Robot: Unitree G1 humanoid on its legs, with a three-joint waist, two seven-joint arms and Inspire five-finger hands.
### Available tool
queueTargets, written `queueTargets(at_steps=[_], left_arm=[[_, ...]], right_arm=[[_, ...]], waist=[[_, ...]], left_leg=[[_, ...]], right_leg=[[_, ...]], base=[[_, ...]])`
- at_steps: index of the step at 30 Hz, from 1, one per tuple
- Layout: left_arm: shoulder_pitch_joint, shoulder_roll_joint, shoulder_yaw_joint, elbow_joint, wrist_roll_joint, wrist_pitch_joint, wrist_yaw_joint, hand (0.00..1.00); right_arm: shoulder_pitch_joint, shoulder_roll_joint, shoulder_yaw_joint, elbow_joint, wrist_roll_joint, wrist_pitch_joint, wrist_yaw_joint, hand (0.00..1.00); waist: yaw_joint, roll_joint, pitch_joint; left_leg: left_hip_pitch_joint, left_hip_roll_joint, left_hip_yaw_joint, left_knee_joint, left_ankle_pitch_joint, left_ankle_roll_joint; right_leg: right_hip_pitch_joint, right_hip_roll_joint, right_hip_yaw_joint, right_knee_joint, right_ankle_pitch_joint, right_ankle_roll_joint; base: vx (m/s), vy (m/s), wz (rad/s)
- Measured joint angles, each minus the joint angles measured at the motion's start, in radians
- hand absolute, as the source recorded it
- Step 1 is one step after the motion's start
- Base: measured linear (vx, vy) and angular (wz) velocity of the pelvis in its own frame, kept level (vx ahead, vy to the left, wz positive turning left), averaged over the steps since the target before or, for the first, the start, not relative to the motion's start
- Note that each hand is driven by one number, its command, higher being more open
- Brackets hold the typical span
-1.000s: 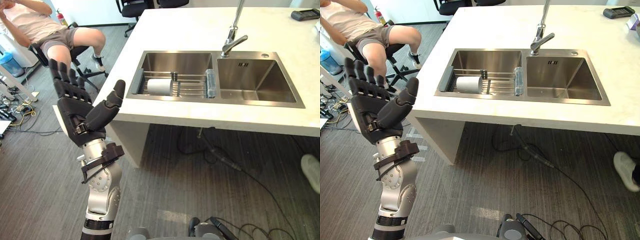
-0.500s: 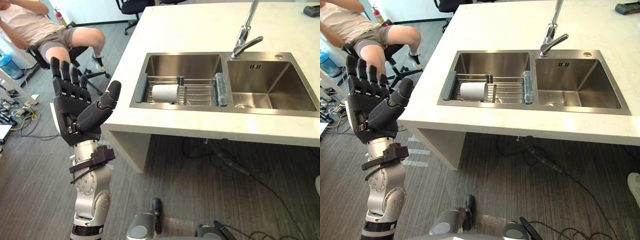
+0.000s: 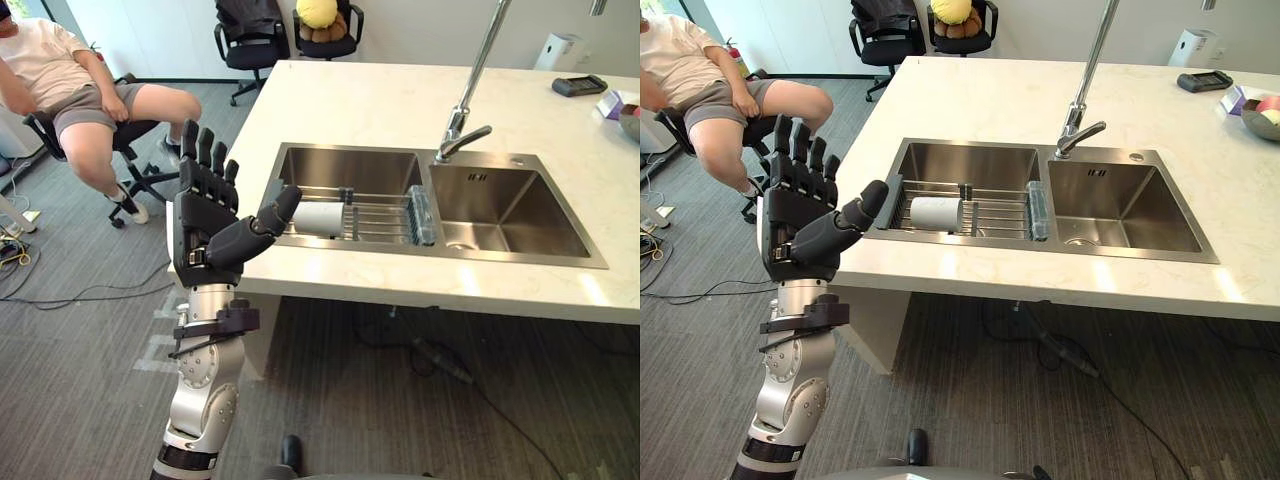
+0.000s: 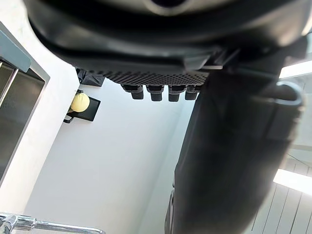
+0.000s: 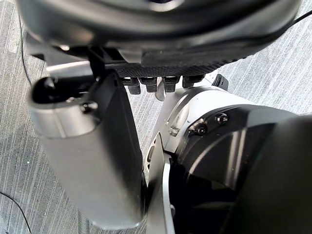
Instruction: Walk over to the sink, pick up the cup, carry it to the dishwasher, place the cup inside the dishwasher, then close the dishwasher door
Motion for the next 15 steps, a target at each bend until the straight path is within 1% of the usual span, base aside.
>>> queueTargets(at_steps=[3,4,6,7,8,9,10,11,12,13,14,15], left_arm=[[-0.001,0.0,-0.001,0.058,0.003,0.032,-0.009,1.0],[-0.001,-0.002,-0.001,0.091,0.018,0.071,-0.015,1.0],[-0.001,-0.009,-0.003,0.097,0.022,0.112,-0.024,1.0],[-0.005,-0.011,-0.006,0.097,0.05,0.142,-0.046,1.0],[-0.007,-0.008,-0.011,0.097,0.062,0.156,-0.057,1.0],[-0.016,-0.005,-0.025,0.097,0.082,0.18,-0.071,1.0],[-0.039,-0.005,-0.067,0.097,0.108,0.207,-0.098,1.0],[-0.058,-0.011,-0.083,0.098,0.12,0.214,-0.11,1.0],[-0.065,-0.013,-0.092,0.098,0.123,0.22,-0.115,1.0],[-0.083,-0.01,-0.098,0.098,0.129,0.227,-0.126,1.0],[-0.092,-0.008,-0.101,0.098,0.135,0.231,-0.126,1.0],[-0.093,-0.008,-0.103,0.098,0.136,0.23,-0.124,1.0]], right_arm=[[0.001,-0.005,0.05,-0.014,0.008,-0.016,-0.023,1.0],[0.01,-0.012,0.087,-0.022,0.01,-0.025,-0.036,1.0],[0.005,-0.029,0.127,-0.029,0.015,-0.034,-0.042,1.0],[-0.005,-0.038,0.157,-0.034,0.024,-0.044,-0.056,1.0],[-0.008,-0.04,0.164,-0.035,0.026,-0.052,-0.07,1.0],[-0.01,-0.04,0.165,-0.037,0.029,-0.069,-0.098,1.0],[-0.005,-0.043,0.162,-0.037,0.054,-0.096,-0.141,1.0],[-0.011,-0.052,0.161,-0.038,0.068,-0.109,-0.163,1.0],[-0.015,-0.054,0.162,-0.043,0.074,-0.113,-0.176,1.0],[-0.024,-0.045,0.163,-0.057,0.089,-0.118,-0.195,1.0],[-0.029,-0.038,0.163,-0.065,0.089,-0.121,-0.205,1.0],[-0.03,-0.035,0.164,-0.067,0.088,-0.125,-0.209,1.0]], waist=[[-0.003,-0.002,-0.001],[-0.006,-0.004,-0.004],[-0.006,-0.006,-0.008],[-0.004,-0.019,-0.01],[-0.003,-0.025,-0.015],[-0.004,-0.033,-0.025],[-0.007,-0.04,-0.041],[-0.012,-0.032,-0.035],[-0.013,-0.035,-0.035],[-0.013,-0.044,-0.03],[-0.016,-0.05,-0.028],[-0.023,-0.048,-0.028]], left_leg=[[0.023,0.003,0.02,0.0,-0.002,0.002],[0.035,0.006,0.038,0.002,-0.013,-0.001],[0.039,0.009,0.073,0.009,-0.022,0.002],[0.036,-0.001,0.106,0.027,-0.034,0.004],[0.036,-0.005,0.126,0.034,-0.043,0.01],[0.039,-0.019,0.146,0.045,-0.058,0.021],[0.052,-0.043,0.173,0.052,-0.085,0.04],[0.066,-0.053,0.165,0.048,-0.097,0.05],[0.076,-0.06,0.165,0.053,-0.103,0.053],[0.107,-0.076,0.164,0.059,-0.113,0.052],[0.142,-0.085,0.155,0.057,-0.137,0.067],[0.156,-0.084,0.15,0.057,-0.147,0.07]], right_leg=[[0.024,-0.001,0.003,-0.008,0.001,0.0],[0.036,-0.001,0.002,-0.018,0.0,0.0],[0.036,-0.008,-0.004,-0.016,-0.008,-0.012],[0.018,-0.028,-0.003,0.024,-0.029,-0.012],[0.011,-0.042,-0.009,0.045,-0.041,-0.013],[0.011,-0.07,-0.034,0.072,-0.059,-0.013],[0.02,-0.118,-0.076,0.139,-0.089,-0.02],[-0.023,-0.154,-0.109,0.295,-0.105,-0.034],[-0.067,-0.187,-0.129,0.405,-0.1,-0.043],[-0.135,-0.246,-0.132,0.587,-0.065,-0.094],[-0.168,-0.286,-0.127,0.702,0.002,-0.112],[-0.18,-0.299,-0.125,0.745,0.047,-0.111]], base=[[-0.01,-0.003,-0.08],[-0.03,-0.005,-0.08],[-0.02,0.009,-0.12],[0.01,0.05,-0.13],[0.04,0.066,-0.04],[0.14,0.124,0.26],[0.16,0.085,0.37],[0.15,0.086,0.37],[0.1,0.081,0.17],[0.15,0.136,0.09],[0.19,0.129,0.07],[0.22,0.086,0.12]])
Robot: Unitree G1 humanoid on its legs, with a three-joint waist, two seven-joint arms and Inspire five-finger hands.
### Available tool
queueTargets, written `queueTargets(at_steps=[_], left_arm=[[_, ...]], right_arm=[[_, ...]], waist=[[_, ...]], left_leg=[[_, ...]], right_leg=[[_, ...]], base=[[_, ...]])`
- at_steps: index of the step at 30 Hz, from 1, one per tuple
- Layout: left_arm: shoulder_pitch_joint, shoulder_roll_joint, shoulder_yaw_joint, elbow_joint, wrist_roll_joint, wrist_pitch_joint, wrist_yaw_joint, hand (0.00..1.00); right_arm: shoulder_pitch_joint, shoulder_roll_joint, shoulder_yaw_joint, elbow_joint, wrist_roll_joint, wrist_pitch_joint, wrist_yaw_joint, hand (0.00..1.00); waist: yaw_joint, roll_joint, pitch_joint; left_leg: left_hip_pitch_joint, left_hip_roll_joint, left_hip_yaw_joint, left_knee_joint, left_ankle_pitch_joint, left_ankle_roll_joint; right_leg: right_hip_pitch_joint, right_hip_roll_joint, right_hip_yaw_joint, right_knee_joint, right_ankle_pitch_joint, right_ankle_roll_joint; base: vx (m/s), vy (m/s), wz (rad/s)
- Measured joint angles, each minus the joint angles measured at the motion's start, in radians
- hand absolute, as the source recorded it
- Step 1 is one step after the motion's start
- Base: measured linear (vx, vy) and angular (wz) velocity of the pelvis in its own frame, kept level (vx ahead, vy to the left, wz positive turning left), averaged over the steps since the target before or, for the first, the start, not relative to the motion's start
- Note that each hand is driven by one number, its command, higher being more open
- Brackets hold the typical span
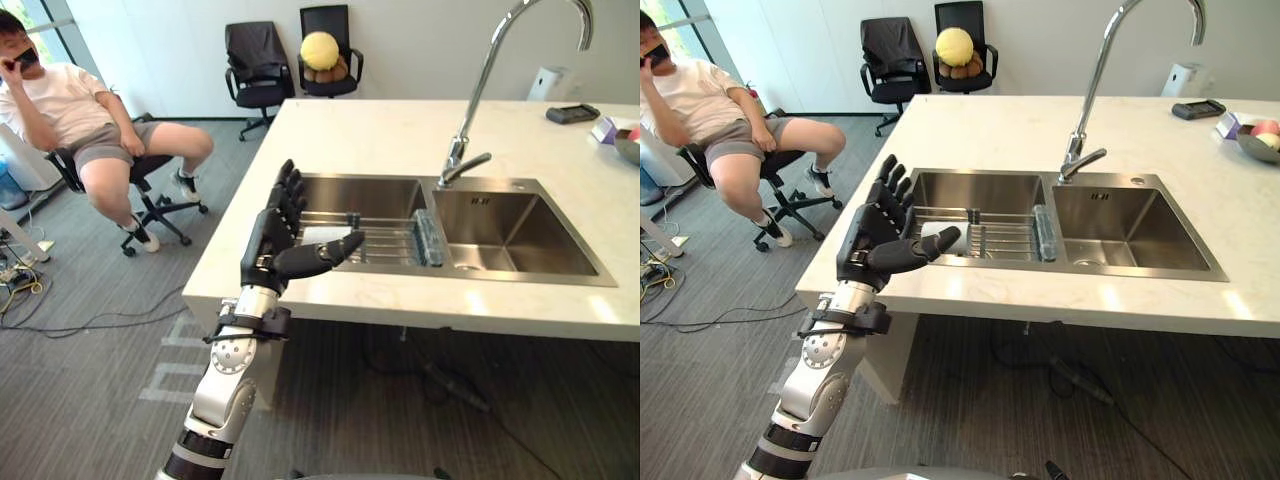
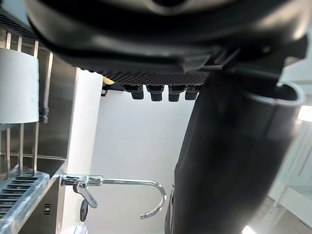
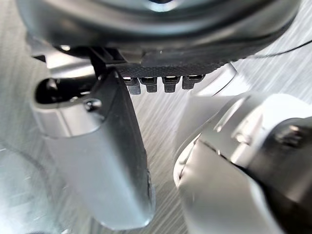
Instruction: Walk over to the sink, pick up the cup, carry it to the dishwasher, place the cup inside the dishwasher, then close the dishwasher door
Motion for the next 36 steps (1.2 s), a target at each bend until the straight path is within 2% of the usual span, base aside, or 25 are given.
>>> queueTargets(at_steps=[1,2,3,4,5,7,8,10,11,12,13,14,17,21,23,25,26,27,28,29,30,31,32,35,36], left_arm=[[-0.003,-0.004,-0.005,0.0,0.0,-0.002,0.002,1.0],[-0.004,-0.002,-0.005,0.0,0.001,-0.005,0.002,1.0],[-0.016,0.0,-0.005,0.009,0.001,-0.013,0.007,1.0],[-0.042,0.001,-0.005,0.03,0.001,-0.016,0.016,1.0],[-0.056,0.006,-0.005,0.041,0.003,-0.016,0.022,1.0],[-0.111,0.06,-0.005,0.095,0.061,-0.015,0.046,1.0],[-0.115,0.077,-0.004,0.104,0.061,-0.015,0.056,1.0],[-0.116,0.107,0.0,0.116,0.053,-0.015,0.068,1.0],[-0.115,0.111,0.002,0.12,0.052,-0.017,0.066,1.0],[-0.11,0.083,0.003,0.128,0.049,-0.013,0.067,1.0],[-0.112,0.06,-0.002,0.13,0.046,-0.007,0.06,1.0],[-0.117,0.057,-0.005,0.131,0.046,-0.003,0.044,1.0],[-0.152,0.056,-0.035,0.137,0.051,0.01,0.015,1.0],[-0.156,0.059,-0.075,0.137,0.06,0.022,0.01,1.0],[-0.154,0.058,-0.078,0.137,0.06,0.031,0.021,1.0],[-0.137,0.046,-0.073,0.138,0.094,0.03,0.042,1.0],[-0.127,0.046,-0.065,0.137,0.101,0.03,0.045,1.0],[-0.117,0.045,-0.051,0.143,0.112,0.028,0.048,1.0],[-0.105,0.036,-0.057,0.145,0.118,0.028,0.048,1.0],[-0.096,0.033,-0.06,0.145,0.118,0.028,0.045,1.0],[-0.084,0.036,-0.064,0.145,0.118,0.027,0.041,1.0],[-0.082,0.032,-0.068,0.144,0.12,0.022,0.038,1.0],[-0.083,0.032,-0.069,0.143,0.12,0.016,0.034,1.0],[-0.119,0.033,-0.134,0.14,0.143,0.011,0.014,1.0],[-0.125,0.033,-0.149,0.14,0.144,0.011,0.011,1.0]], right_arm=[[0.0,0.01,0.0,0.002,-0.001,-0.011,-0.007,1.0],[-0.002,0.018,0.0,0.003,-0.001,-0.015,-0.009,1.0],[-0.006,0.035,-0.002,0.002,0.004,-0.033,-0.018,1.0],[-0.018,0.043,-0.001,0.0,0.003,-0.047,-0.027,1.0],[-0.024,0.043,-0.001,0.001,0.001,-0.047,-0.031,1.0],[-0.032,0.044,-0.004,0.0,-0.005,-0.045,-0.041,1.0],[-0.029,0.043,-0.008,0.0,-0.008,-0.042,-0.041,1.0],[-0.008,0.045,-0.047,0.002,-0.029,-0.014,-0.034,1.0],[0.012,0.046,-0.064,0.016,-0.045,-0.001,-0.024,1.0],[0.011,0.034,-0.089,0.03,-0.047,0.004,-0.023,1.0],[0.006,0.024,-0.128,0.045,-0.06,0.01,-0.018,1.0],[-0.006,0.016,-0.151,0.051,-0.065,0.016,-0.017,1.0],[-0.039,0.02,-0.157,0.056,-0.064,0.015,0.0,1.0],[-0.07,0.015,-0.127,0.05,-0.061,0.006,0.011,1.0],[-0.069,0.017,-0.093,0.051,-0.061,0.007,0.017,1.0],[-0.054,0.007,-0.038,0.05,-0.06,0.012,0.021,1.0],[-0.049,0.0,-0.026,0.044,-0.061,0.012,0.025,1.0],[-0.058,-0.025,0.017,0.046,-0.07,0.012,0.025,1.0],[-0.059,-0.05,0.028,0.057,-0.082,0.014,0.025,1.0],[-0.055,-0.061,0.03,0.06,-0.082,0.014,0.023,1.0],[-0.048,-0.076,0.028,0.073,-0.081,0.015,0.015,1.0],[-0.049,-0.087,0.006,0.081,-0.08,0.016,0.009,1.0],[-0.054,-0.09,-0.011,0.083,-0.074,0.016,0.008,1.0],[-0.063,-0.081,-0.083,0.086,-0.042,0.017,0.017,1.0],[-0.062,-0.073,-0.096,0.085,-0.038,0.017,0.016,1.0]], waist=[[-0.005,0.014,0.005],[-0.006,0.017,0.006],[-0.007,0.023,0.011],[-0.007,0.026,0.022],[-0.007,0.027,0.029],[-0.013,0.025,0.047],[-0.018,0.025,0.049],[-0.028,0.007,0.049],[-0.028,-0.013,0.038],[-0.026,0.015,0.043],[-0.026,0.06,0.037],[-0.027,0.083,0.035],[-0.029,0.087,0.042],[-0.031,0.082,0.045],[-0.032,0.086,0.047],[-0.034,0.124,0.058],[-0.034,0.127,0.057],[-0.033,0.114,0.065],[-0.038,0.122,0.072],[-0.037,0.126,0.074],[-0.029,0.127,0.085],[-0.024,0.138,0.079],[-0.025,0.141,0.077],[-0.041,0.15,0.067],[-0.043,0.149,0.065]], left_leg=[[0.02,0.007,-0.013,0.008,-0.022,0.007],[0.026,0.013,-0.017,0.016,-0.032,0.007],[0.027,0.03,-0.025,0.031,-0.049,0.004],[0.022,0.052,-0.032,0.04,-0.059,-0.004],[0.023,0.062,-0.035,0.042,-0.063,-0.008],[0.033,0.082,-0.049,0.052,-0.083,-0.028],[0.036,0.086,-0.053,0.062,-0.092,-0.034],[0.046,0.086,-0.07,0.106,-0.139,-0.079],[0.055,0.079,-0.089,0.113,-0.161,-0.105],[0.061,0.106,-0.088,0.113,-0.165,-0.119],[0.056,0.151,-0.076,0.108,-0.163,-0.138],[0.065,0.181,-0.061,0.086,-0.149,-0.159],[0.11,0.221,0.002,0.048,-0.118,-0.174],[0.118,0.218,0.024,0.041,-0.118,-0.173],[0.114,0.219,0.028,0.046,-0.132,-0.16],[0.075,0.264,0.032,0.141,-0.219,-0.146],[0.073,0.269,0.034,0.167,-0.232,-0.131],[0.006,0.283,0.068,0.358,-0.259,-0.076],[-0.082,0.319,0.085,0.559,-0.232,0.003],[-0.106,0.328,0.081,0.621,-0.206,0.027],[-0.12,0.34,0.079,0.686,-0.185,0.01],[-0.122,0.33,0.08,0.645,-0.223,-0.038],[-0.121,0.315,0.082,0.595,-0.225,-0.045],[-0.076,0.238,0.094,0.236,-0.086,-0.118],[-0.056,0.227,0.09,0.187,-0.074,-0.136]], right_leg=[[-0.025,-0.013,0.009,0.069,0.033,0.01],[-0.039,-0.012,0.013,0.077,0.003,0.015],[-0.067,0.012,0.013,0.044,-0.074,0.027],[-0.093,0.053,0.015,-0.067,-0.103,0.043],[-0.101,0.074,0.021,-0.146,-0.103,0.046],[-0.13,0.116,0.065,-0.405,-0.06,0.099],[-0.131,0.117,0.07,-0.443,-0.037,0.107],[-0.104,0.115,0.062,-0.547,0.082,0.083],[-0.076,0.11,0.056,-0.586,0.151,0.098],[-0.066,0.135,0.038,-0.581,0.149,0.087],[-0.048,0.173,0.003,-0.603,0.133,0.077],[-0.041,0.203,-0.012,-0.615,0.122,0.062],[0.0,0.25,-0.032,-0.632,0.104,0.041],[0.017,0.257,-0.034,-0.656,0.098,0.049],[0.016,0.254,-0.04,-0.65,0.087,0.063],[0.014,0.266,-0.054,-0.59,0.038,0.071],[0.014,0.271,-0.053,-0.554,0.008,0.066],[0.031,0.266,-0.047,-0.548,-0.039,0.049],[0.061,0.273,-0.055,-0.585,-0.035,0.048],[0.089,0.277,-0.051,-0.61,-0.027,0.045],[0.137,0.275,-0.046,-0.65,-0.014,0.031],[0.15,0.272,-0.037,-0.662,-0.004,0.04],[0.149,0.269,-0.034,-0.665,-0.003,0.04],[0.148,0.275,-0.025,-0.677,0.001,0.048],[0.146,0.272,-0.026,-0.677,0.0,0.05]], base=[[0.19,0.047,0.12],[0.24,0.034,0.17],[0.21,-0.006,0.17],[0.2,-0.027,0.19],[0.17,-0.063,0.19],[0.2,-0.121,0.19],[0.23,-0.181,0.21],[0.33,-0.282,0.33],[0.35,-0.303,0.35],[0.34,-0.274,0.39],[0.35,-0.22,0.21],[0.34,-0.202,0.19],[0.25,-0.144,0.02],[0.06,-0.04,0.03],[-0.01,0.007,0.14],[-0.02,-0.038,0.13],[0.07,-0.068,0.03],[0.07,-0.122,0.11],[0.06,-0.1,0.14],[0.06,-0.121,0.08],[0.16,-0.071,-0.1],[0.19,-0.079,-0.18],[0.17,-0.031,-0.28],[0.13,0.027,-0.12],[0.18,0.087,0.11]])
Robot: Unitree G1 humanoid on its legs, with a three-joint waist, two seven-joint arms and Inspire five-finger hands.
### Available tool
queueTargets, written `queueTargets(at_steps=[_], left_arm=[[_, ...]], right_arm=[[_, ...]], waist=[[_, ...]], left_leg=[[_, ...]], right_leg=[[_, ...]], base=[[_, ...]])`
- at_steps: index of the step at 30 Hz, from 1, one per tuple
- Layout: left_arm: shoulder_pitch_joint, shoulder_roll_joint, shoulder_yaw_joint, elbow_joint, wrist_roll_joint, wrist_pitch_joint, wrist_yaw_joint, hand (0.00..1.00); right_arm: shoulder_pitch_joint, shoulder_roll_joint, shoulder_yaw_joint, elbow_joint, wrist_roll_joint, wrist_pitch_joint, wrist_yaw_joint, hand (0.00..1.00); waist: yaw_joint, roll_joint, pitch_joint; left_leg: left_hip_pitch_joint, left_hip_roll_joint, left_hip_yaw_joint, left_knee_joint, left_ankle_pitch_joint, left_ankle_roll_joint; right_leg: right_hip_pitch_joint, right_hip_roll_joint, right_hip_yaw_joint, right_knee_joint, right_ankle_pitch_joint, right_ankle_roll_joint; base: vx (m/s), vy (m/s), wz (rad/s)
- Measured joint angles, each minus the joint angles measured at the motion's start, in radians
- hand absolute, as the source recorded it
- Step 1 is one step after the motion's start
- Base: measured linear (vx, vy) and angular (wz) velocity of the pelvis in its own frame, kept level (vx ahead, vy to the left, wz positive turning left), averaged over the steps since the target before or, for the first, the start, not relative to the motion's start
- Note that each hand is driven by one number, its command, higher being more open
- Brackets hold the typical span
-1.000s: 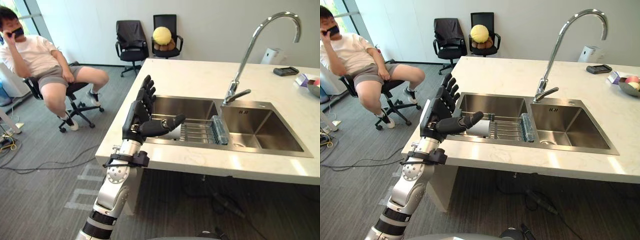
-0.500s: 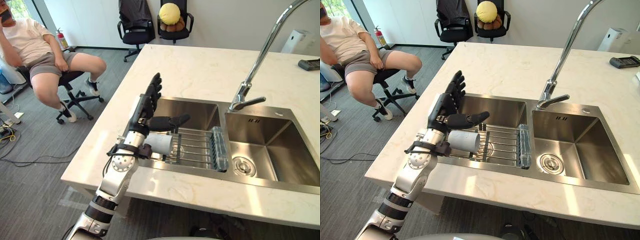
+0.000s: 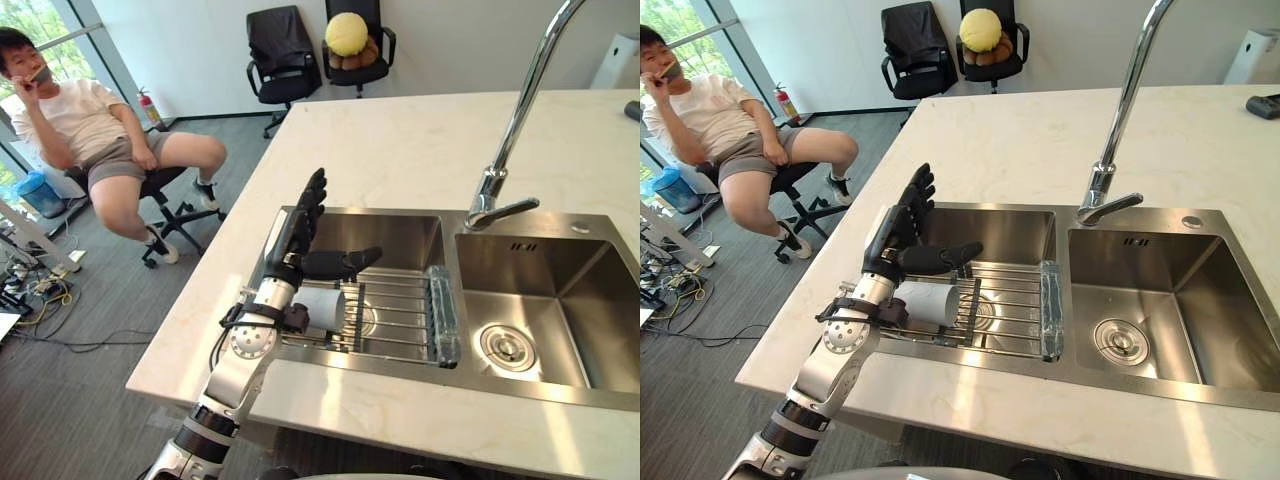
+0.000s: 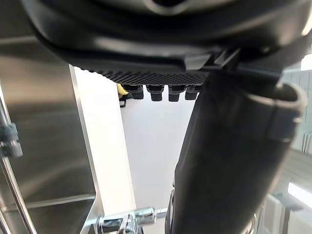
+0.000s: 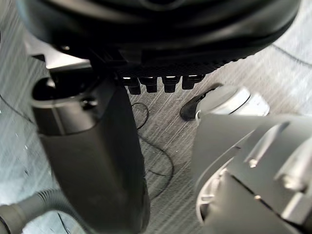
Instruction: Walk over to the sink, pick up the cup, carry it to the dishwasher, place the cup inside the dishwasher, then close the dishwasher door
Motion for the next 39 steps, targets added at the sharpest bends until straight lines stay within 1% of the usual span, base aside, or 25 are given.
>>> queueTargets(at_steps=[1,2,4,5,7,9,11,14,16,18,21,24,25,26,29,32,35,37,39], left_arm=[[-0.01,0.001,-0.023,-0.001,0.0,0.0,-0.015,1.0],[-0.014,0.002,-0.042,-0.001,0.0,0.006,-0.028,1.0],[-0.011,0.01,-0.071,0.0,0.0,0.022,-0.039,1.0],[-0.003,0.029,-0.087,0.0,-0.001,0.032,-0.042,1.0],[0.012,0.057,-0.1,0.002,-0.003,0.049,-0.045,1.0],[0.036,0.077,-0.1,0.003,-0.002,0.05,-0.051,1.0],[0.066,0.083,-0.101,0.007,0.008,0.052,-0.056,1.0],[0.092,0.099,-0.1,0.021,0.027,0.057,-0.063,1.0],[0.097,0.116,-0.098,0.025,0.033,0.056,-0.085,1.0],[0.105,0.126,-0.078,0.016,0.05,0.049,-0.108,1.0],[0.124,0.147,-0.022,-0.037,0.087,0.04,-0.128,1.0],[0.134,0.175,0.035,-0.125,0.135,-0.003,-0.143,1.0],[0.133,0.192,0.061,-0.182,0.182,-0.046,-0.146,1.0],[0.134,0.198,0.07,-0.206,0.2,-0.064,-0.146,1.0],[0.136,0.224,0.118,-0.299,0.283,-0.171,-0.145,1.0],[0.138,0.25,0.14,-0.338,0.307,-0.231,-0.159,1.0],[0.138,0.274,0.144,-0.349,0.302,-0.237,-0.214,1.0],[0.138,0.318,0.144,-0.35,0.285,-0.226,-0.29,1.0],[0.138,0.353,0.145,-0.35,0.286,-0.21,-0.323,1.0]], right_arm=[[-0.001,0.015,-0.027,-0.003,0.008,-0.001,0.0,1.0],[0.005,0.037,-0.045,-0.009,0.021,0.0,0.001,1.0],[0.019,0.071,-0.055,-0.011,0.04,0.005,-0.002,1.0],[0.028,0.096,-0.057,-0.011,0.045,0.008,-0.007,1.0],[0.031,0.096,-0.044,-0.023,0.052,0.003,-0.015,1.0],[0.029,0.095,0.003,-0.041,0.054,0.003,-0.026,1.0],[0.025,0.093,0.051,-0.052,0.053,-0.004,-0.041,1.0],[0.017,0.087,0.12,-0.072,0.055,-0.007,-0.061,1.0],[0.014,0.079,0.159,-0.084,0.057,-0.001,-0.072,1.0],[0.013,0.074,0.176,-0.086,0.056,0.006,-0.08,1.0],[0.014,0.074,0.175,-0.076,0.054,0.015,-0.077,1.0],[0.016,0.073,0.173,-0.055,0.053,0.018,-0.065,1.0],[0.018,0.072,0.173,-0.048,0.052,0.017,-0.058,1.0],[0.02,0.072,0.173,-0.046,0.051,0.017,-0.055,1.0],[0.024,0.069,0.175,-0.037,0.046,0.015,-0.048,1.0],[0.028,0.065,0.178,-0.035,0.046,0.015,-0.041,1.0],[0.029,0.062,0.185,-0.036,0.046,0.015,-0.04,1.0],[0.029,0.054,0.208,-0.037,0.046,0.018,-0.041,1.0],[0.029,0.05,0.217,-0.038,0.046,0.023,-0.042,1.0]], waist=[[-0.012,0.001,-0.001],[-0.017,-0.007,0.004],[-0.015,-0.01,0.007],[-0.016,-0.013,0.009],[-0.016,-0.019,0.013],[-0.015,-0.023,0.013],[-0.014,-0.03,0.014],[-0.013,-0.042,0.017],[-0.012,-0.044,0.015],[-0.012,-0.046,0.013],[-0.011,-0.053,0.01],[0.0,-0.059,0.006],[0.011,-0.062,0.004],[0.015,-0.063,0.002],[0.024,-0.065,-0.017],[0.027,-0.061,-0.039],[0.028,-0.059,-0.048],[0.028,-0.059,-0.051],[0.028,-0.059,-0.051]], left_leg=[[0.031,-0.021,-0.004,-0.092,0.027,-0.009],[0.044,-0.045,-0.008,-0.146,0.059,-0.001],[0.052,-0.059,-0.017,-0.179,0.072,0.007],[0.06,-0.063,-0.023,-0.186,0.073,0.01],[0.071,-0.072,-0.024,-0.195,0.074,0.011],[0.073,-0.076,-0.026,-0.212,0.083,0.017],[0.077,-0.081,-0.031,-0.242,0.103,0.018],[0.075,-0.08,-0.034,-0.247,0.106,0.017],[0.074,-0.079,-0.035,-0.248,0.106,0.016],[0.073,-0.077,-0.033,-0.247,0.105,0.015],[0.064,-0.076,-0.034,-0.243,0.105,0.015],[0.061,-0.077,-0.036,-0.243,0.105,0.015],[0.06,-0.078,-0.036,-0.243,0.105,0.015],[0.058,-0.078,-0.036,-0.243,0.105,0.015],[0.053,-0.078,-0.04,-0.243,0.105,0.015],[0.052,-0.078,-0.041,-0.247,0.105,0.015],[0.051,-0.076,-0.041,-0.248,0.105,0.014],[0.046,-0.076,-0.041,-0.248,0.106,0.014],[0.043,-0.076,-0.041,-0.248,0.107,0.014]], right_leg=[[-0.008,-0.007,-0.007,0.0,-0.001,0.009],[-0.014,-0.021,-0.014,0.0,0.0,0.014],[-0.012,-0.028,-0.026,-0.001,0.0,0.021],[-0.002,-0.032,-0.032,-0.006,0.002,0.023],[0.011,-0.037,-0.034,-0.018,0.006,0.03],[0.013,-0.036,-0.038,-0.033,0.013,0.039],[0.012,-0.032,-0.046,-0.044,0.019,0.039],[0.014,-0.027,-0.053,-0.063,0.024,0.04],[0.021,-0.021,-0.055,-0.08,0.032,0.039],[0.026,-0.015,-0.055,-0.095,0.042,0.039],[0.031,-0.01,-0.054,-0.111,0.051,0.039],[0.031,-0.011,-0.055,-0.112,0.052,0.039],[0.031,-0.011,-0.056,-0.112,0.052,0.039],[0.031,-0.012,-0.057,-0.112,0.052,0.039],[0.031,-0.012,-0.06,-0.112,0.052,0.039],[0.031,-0.011,-0.06,-0.112,0.052,0.039],[0.029,-0.01,-0.06,-0.112,0.051,0.039],[0.025,-0.01,-0.06,-0.112,0.052,0.039],[0.022,-0.009,-0.06,-0.112,0.052,0.039]], base=[[0.13,0.102,0.2],[0.1,0.105,0.22],[0.03,0.061,0.22],[0.03,0.043,0.18],[-0.01,0.035,0.07],[-0.04,0.02,0.05],[-0.05,0.003,0.09],[-0.05,-0.001,0.02],[0.0,0.0,0.0],[0.02,-0.006,-0.01],[0.03,-0.004,0.02],[0.02,0.001,0.02],[0.0,0.005,0.04],[-0.02,0.006,0.06],[-0.03,0.005,0.04],[-0.01,0.001,0.0],[-0.01,0.0,0.0],[0.0,0.0,0.0],[0.0,0.0,0.0]])
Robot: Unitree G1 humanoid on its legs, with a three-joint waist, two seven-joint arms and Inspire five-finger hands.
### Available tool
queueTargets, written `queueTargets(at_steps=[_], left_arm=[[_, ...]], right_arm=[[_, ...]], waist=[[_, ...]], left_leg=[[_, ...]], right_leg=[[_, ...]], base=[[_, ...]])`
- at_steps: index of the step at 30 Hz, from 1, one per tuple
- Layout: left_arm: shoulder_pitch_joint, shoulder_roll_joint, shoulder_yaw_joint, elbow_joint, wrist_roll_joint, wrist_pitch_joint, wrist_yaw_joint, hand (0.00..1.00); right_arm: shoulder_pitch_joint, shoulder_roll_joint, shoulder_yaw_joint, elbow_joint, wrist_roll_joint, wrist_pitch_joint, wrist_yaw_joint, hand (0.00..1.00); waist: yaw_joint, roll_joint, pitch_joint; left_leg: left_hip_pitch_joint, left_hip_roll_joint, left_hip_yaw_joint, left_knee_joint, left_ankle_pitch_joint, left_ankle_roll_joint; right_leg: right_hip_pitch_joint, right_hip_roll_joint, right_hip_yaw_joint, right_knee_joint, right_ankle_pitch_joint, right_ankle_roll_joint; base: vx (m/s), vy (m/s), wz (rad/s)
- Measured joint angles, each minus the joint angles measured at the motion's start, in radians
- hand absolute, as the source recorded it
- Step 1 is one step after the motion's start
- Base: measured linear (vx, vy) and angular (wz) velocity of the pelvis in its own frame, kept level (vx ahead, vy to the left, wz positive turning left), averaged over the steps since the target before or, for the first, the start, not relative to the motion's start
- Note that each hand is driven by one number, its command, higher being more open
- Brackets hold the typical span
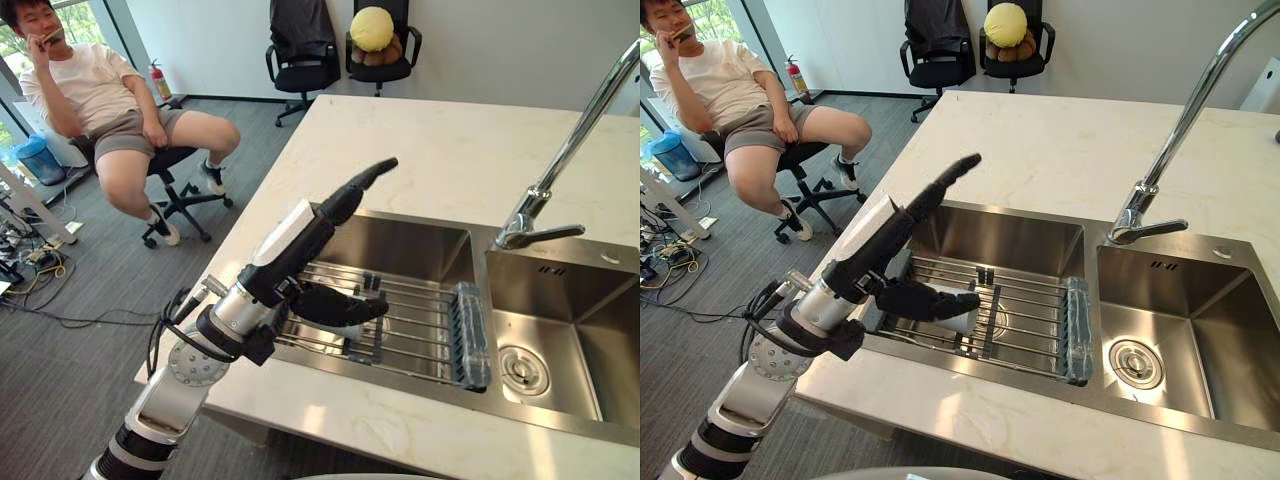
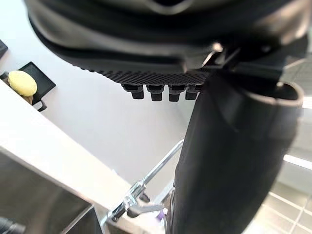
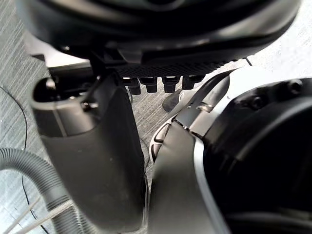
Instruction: Walk over to the sink, pick up the cup, carry it to the dishwasher, place the cup inside the dishwasher, then close the dishwasher door
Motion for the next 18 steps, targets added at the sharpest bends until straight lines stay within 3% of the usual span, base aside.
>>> queueTargets(at_steps=[5,18], left_arm=[[-0.015,0.12,0.029,0.048,0.001,0.008,-0.035,1.0],[-0.128,0.25,0.06,0.174,-0.002,0.013,-0.078,1.0]], right_arm=[[0.0,-0.003,-0.001,-0.001,0.0,0.02,0.0,1.0],[0.009,-0.016,-0.001,-0.01,0.027,0.025,0.034,1.0]], waist=[[0.0,0.001,-0.001],[0.0,0.023,-0.015]], left_leg=[[-0.004,-0.001,0.0,0.004,0.0,0.0],[-0.018,0.0,0.009,0.004,0.002,-0.001]], right_leg=[[-0.003,0.001,0.0,-0.003,0.0,0.0],[-0.024,0.001,0.01,0.003,0.0,0.0]], base=[[0.0,0.0,0.0],[0.0,0.0,-0.01]])
